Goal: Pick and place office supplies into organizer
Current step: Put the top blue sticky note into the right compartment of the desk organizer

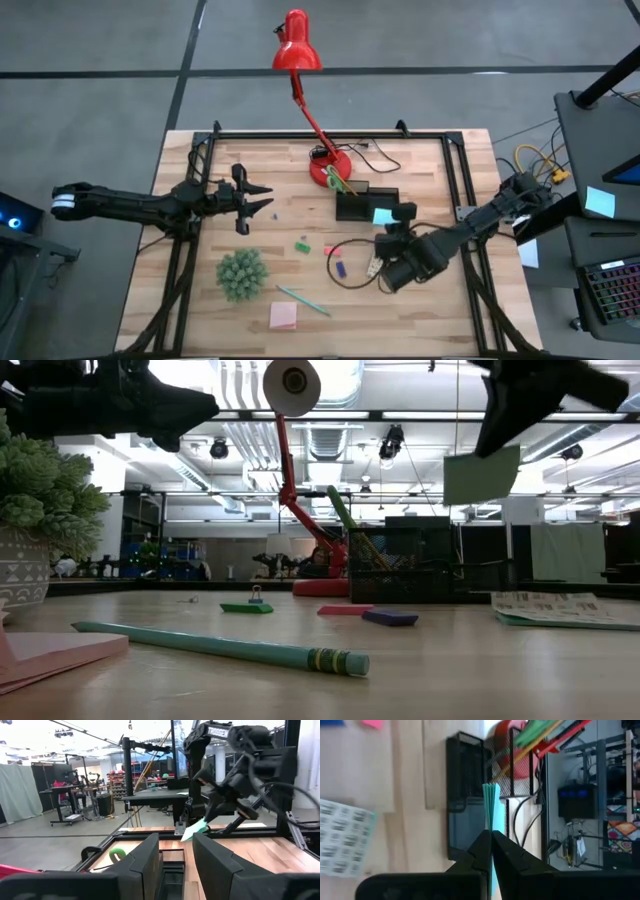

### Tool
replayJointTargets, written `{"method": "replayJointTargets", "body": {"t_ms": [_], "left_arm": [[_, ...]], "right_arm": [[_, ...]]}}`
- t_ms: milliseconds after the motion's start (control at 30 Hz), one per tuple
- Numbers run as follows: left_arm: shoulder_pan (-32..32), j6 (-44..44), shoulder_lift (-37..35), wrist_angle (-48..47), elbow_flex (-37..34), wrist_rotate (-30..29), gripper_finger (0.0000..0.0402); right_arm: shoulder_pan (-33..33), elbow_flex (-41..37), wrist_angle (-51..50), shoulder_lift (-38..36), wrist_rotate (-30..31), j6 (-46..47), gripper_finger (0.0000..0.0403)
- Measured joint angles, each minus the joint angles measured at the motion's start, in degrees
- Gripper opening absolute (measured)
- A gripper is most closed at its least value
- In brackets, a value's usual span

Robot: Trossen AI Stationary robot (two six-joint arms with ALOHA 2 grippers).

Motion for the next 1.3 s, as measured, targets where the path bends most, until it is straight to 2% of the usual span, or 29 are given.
{"method": "replayJointTargets", "body": {"t_ms": [333, 733, 900, 1300], "left_arm": [[0.02, 0.07, -0.01, 0.01, 0.0, 0.04, 0.0107], [0.02, 0.63, -0.01, 0.76, 0.13, 0.04, 0.0107], [0.02, 0.65, -0.01, 1.93, 1.12, 0.04, 0.0107], [0.02, 0.66, -0.01, 1.74, 1.27, 0.05, 0.0107]], "right_arm": [[-5.22, -15.84, 21.84, -11.1, 0.02, -14.55, 0.0008], [-9.59, -24.8, 26.28, -14.01, -0.34, -21.32, 0.0008], [-10.84, -28.44, 35.29, -13.99, -1.4, -27.29, 0.0008], [-15.14, -32.11, 40.2, -13.88, -3.35, -34.59, 0.0008]]}}
